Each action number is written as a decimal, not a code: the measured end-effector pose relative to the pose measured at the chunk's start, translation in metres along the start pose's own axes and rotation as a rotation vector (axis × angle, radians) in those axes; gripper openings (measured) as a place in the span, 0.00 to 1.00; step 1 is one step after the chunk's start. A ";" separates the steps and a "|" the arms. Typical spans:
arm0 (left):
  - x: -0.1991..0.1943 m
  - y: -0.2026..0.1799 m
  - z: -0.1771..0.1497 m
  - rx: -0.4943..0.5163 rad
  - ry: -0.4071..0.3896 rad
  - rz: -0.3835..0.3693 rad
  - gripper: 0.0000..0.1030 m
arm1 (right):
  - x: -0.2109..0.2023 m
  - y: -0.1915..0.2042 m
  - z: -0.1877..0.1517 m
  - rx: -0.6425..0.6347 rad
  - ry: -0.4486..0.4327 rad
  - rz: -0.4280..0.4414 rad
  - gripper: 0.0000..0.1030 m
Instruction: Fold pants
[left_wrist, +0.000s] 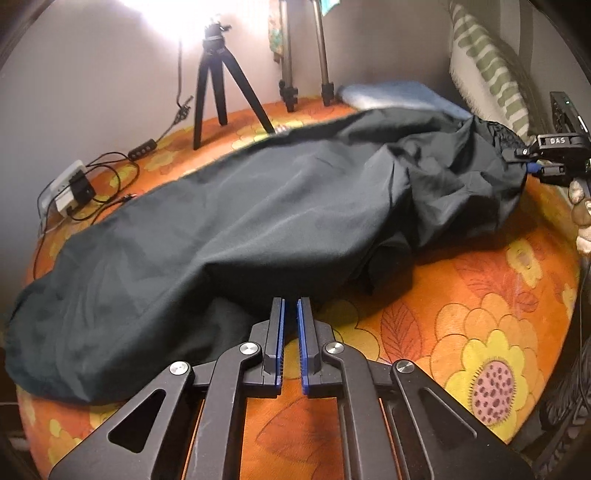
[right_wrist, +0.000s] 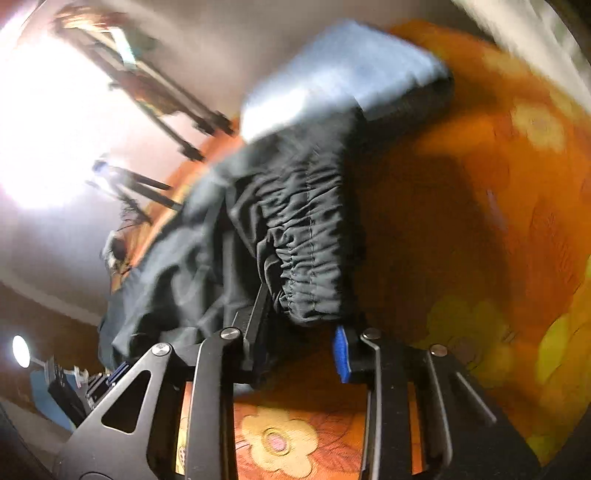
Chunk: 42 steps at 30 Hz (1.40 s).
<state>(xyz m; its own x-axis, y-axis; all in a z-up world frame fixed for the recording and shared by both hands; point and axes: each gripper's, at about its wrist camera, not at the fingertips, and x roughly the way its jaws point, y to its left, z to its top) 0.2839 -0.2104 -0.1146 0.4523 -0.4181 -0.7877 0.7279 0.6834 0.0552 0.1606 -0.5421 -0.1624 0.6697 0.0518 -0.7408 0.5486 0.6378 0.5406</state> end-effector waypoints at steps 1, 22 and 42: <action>-0.006 0.003 -0.001 -0.014 -0.011 -0.004 0.05 | -0.015 0.009 0.004 -0.042 -0.037 0.006 0.27; 0.043 -0.061 0.023 -0.082 0.056 -0.148 0.39 | -0.054 0.028 0.032 -0.066 -0.154 0.026 0.26; -0.034 -0.078 0.001 -0.124 -0.058 -0.395 0.02 | -0.051 0.011 0.030 -0.142 -0.161 -0.109 0.26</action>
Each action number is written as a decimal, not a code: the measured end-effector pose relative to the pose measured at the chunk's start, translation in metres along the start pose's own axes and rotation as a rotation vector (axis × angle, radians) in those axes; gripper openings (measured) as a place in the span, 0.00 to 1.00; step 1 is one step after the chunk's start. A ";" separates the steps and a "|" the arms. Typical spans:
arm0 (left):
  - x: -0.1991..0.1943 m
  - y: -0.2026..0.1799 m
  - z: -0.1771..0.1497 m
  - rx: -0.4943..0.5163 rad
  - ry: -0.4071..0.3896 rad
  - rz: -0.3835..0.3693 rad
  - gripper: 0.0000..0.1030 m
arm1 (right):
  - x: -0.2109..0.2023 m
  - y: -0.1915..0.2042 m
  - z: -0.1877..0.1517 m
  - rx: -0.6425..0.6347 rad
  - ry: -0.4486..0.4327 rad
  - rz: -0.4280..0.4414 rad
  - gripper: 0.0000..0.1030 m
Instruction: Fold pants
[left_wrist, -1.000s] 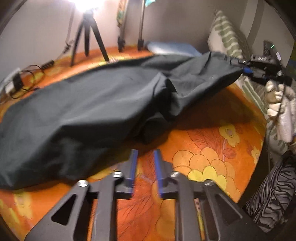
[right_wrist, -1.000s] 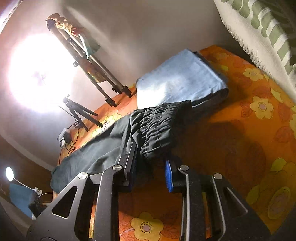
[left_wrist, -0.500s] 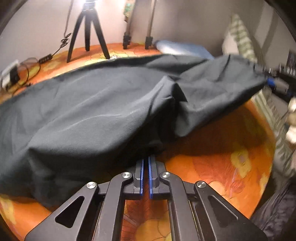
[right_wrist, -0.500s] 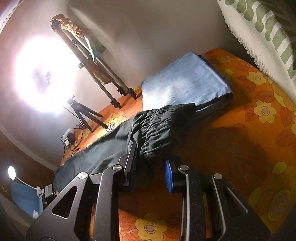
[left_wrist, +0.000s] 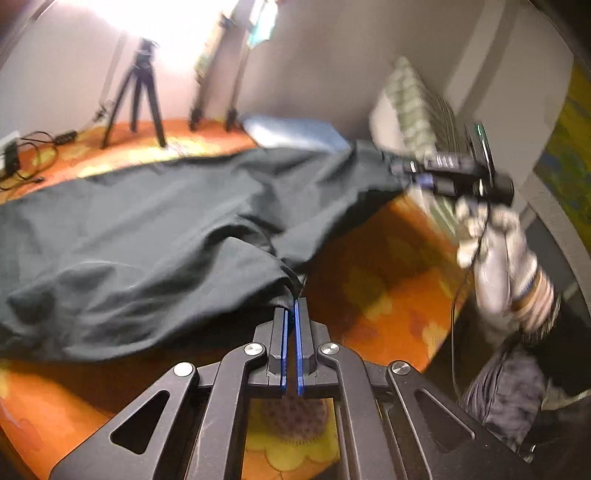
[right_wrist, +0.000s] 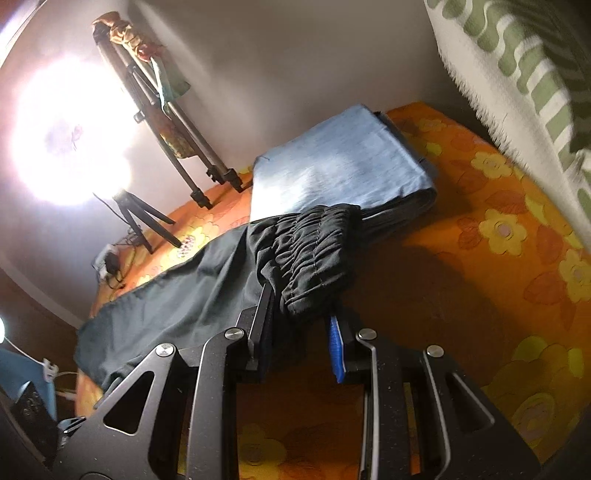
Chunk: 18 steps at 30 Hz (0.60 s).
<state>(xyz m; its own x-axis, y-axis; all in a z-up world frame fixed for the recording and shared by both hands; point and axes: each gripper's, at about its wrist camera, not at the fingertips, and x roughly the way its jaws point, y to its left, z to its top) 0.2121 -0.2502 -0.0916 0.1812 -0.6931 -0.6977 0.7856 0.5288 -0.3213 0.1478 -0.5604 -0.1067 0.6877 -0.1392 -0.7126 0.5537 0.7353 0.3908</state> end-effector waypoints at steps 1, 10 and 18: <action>0.012 -0.001 -0.008 0.025 0.044 0.026 0.02 | 0.001 -0.001 -0.001 -0.020 -0.002 -0.030 0.26; 0.021 0.009 -0.018 0.018 0.111 0.055 0.02 | 0.034 -0.030 -0.016 -0.064 0.082 -0.187 0.25; -0.047 0.051 -0.003 -0.046 -0.009 0.184 0.08 | 0.039 -0.039 -0.020 -0.078 0.169 -0.208 0.35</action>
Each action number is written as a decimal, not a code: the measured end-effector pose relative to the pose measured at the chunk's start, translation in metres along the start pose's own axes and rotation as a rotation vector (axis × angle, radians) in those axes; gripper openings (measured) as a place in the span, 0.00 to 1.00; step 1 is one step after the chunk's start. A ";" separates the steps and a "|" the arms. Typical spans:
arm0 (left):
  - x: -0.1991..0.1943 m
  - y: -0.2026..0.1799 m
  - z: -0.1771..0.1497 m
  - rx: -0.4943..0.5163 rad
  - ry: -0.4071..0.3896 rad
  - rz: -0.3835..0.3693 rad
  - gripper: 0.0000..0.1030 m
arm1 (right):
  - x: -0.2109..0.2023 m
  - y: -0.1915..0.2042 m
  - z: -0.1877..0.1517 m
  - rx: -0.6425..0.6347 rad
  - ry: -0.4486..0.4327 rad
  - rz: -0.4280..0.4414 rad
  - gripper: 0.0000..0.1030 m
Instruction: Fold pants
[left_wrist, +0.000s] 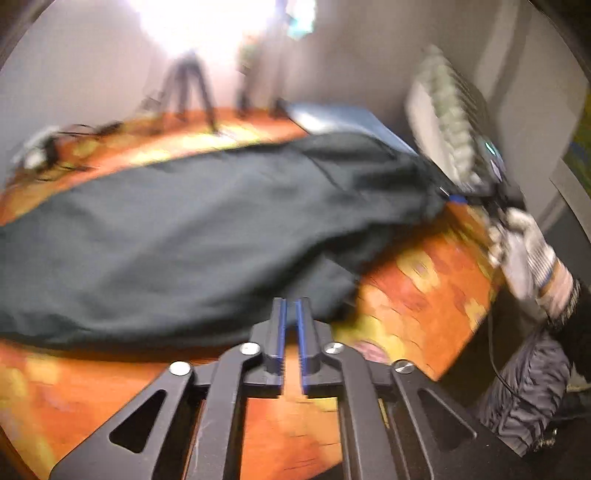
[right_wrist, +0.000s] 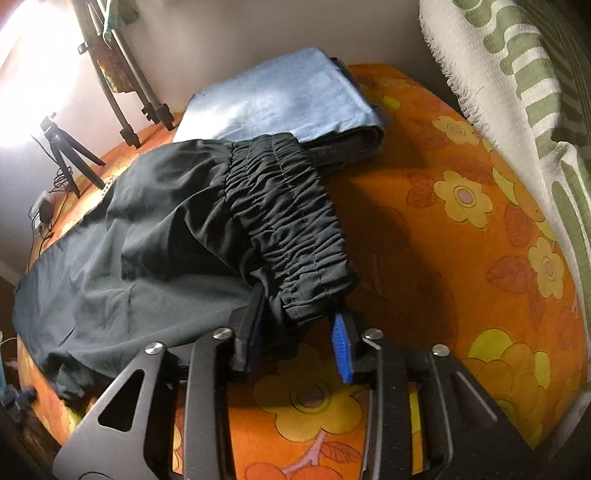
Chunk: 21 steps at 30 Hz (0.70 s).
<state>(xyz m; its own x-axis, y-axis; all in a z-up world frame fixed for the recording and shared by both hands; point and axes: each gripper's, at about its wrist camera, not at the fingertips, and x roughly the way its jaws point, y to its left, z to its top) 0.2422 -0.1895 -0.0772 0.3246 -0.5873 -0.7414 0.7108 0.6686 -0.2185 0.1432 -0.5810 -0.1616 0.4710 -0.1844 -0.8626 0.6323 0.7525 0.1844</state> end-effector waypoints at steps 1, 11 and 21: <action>-0.009 0.014 0.003 -0.030 -0.024 0.027 0.08 | -0.006 -0.001 0.000 0.002 -0.009 -0.003 0.38; -0.078 0.134 -0.019 -0.266 -0.136 0.290 0.09 | -0.081 0.028 0.004 -0.040 -0.205 -0.062 0.42; -0.131 0.211 -0.046 -0.445 -0.205 0.402 0.29 | -0.084 0.142 0.010 -0.229 -0.226 0.182 0.42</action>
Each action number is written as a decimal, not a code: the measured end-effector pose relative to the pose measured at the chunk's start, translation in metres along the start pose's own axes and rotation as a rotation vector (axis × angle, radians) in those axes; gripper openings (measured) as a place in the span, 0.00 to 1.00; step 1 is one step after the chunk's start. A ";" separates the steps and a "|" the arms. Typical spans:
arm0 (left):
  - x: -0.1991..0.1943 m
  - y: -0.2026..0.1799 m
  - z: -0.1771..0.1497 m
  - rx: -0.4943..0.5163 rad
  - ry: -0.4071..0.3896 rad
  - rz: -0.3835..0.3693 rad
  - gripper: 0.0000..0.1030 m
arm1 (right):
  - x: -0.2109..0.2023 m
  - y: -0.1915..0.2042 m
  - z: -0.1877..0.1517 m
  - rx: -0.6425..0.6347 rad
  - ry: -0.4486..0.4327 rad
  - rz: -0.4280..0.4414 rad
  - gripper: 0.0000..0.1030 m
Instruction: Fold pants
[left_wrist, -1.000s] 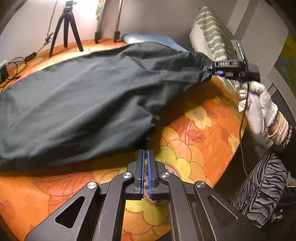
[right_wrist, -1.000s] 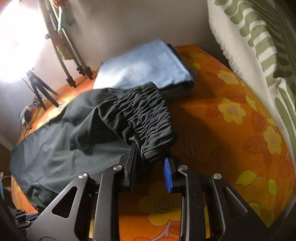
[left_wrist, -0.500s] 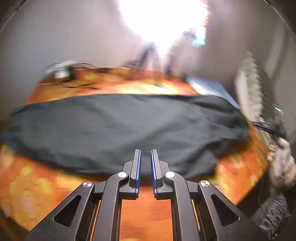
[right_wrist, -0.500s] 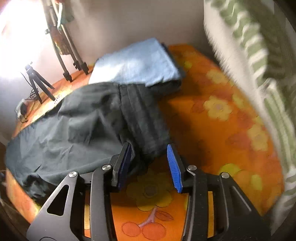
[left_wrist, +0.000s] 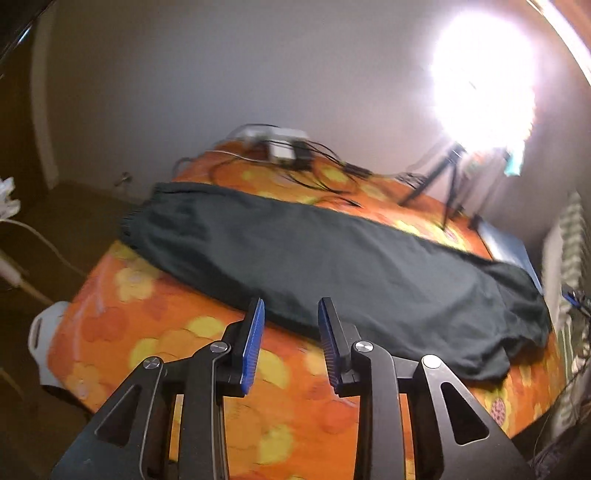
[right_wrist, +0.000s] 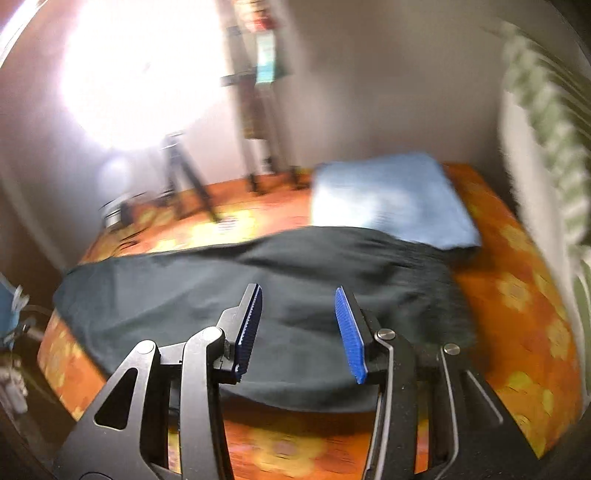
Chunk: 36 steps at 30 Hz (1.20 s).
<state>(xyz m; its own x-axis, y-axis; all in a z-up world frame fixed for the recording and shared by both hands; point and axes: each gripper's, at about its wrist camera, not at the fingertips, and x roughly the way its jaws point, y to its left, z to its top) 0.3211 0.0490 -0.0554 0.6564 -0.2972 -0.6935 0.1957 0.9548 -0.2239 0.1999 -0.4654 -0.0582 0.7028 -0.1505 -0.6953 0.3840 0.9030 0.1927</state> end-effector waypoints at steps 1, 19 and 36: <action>-0.001 0.007 0.003 -0.021 -0.006 0.005 0.33 | 0.004 0.018 0.002 -0.032 -0.002 0.026 0.42; 0.042 0.170 0.026 -0.336 0.009 -0.030 0.50 | 0.080 0.216 -0.001 -0.248 0.118 0.393 0.50; 0.128 0.223 0.043 -0.539 0.093 -0.056 0.53 | 0.184 0.476 -0.002 -0.516 0.305 0.583 0.51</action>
<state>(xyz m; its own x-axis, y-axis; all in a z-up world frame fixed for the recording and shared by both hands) 0.4805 0.2241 -0.1646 0.5835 -0.3705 -0.7226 -0.1887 0.8036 -0.5644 0.5107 -0.0628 -0.0961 0.4820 0.4467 -0.7537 -0.3659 0.8843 0.2901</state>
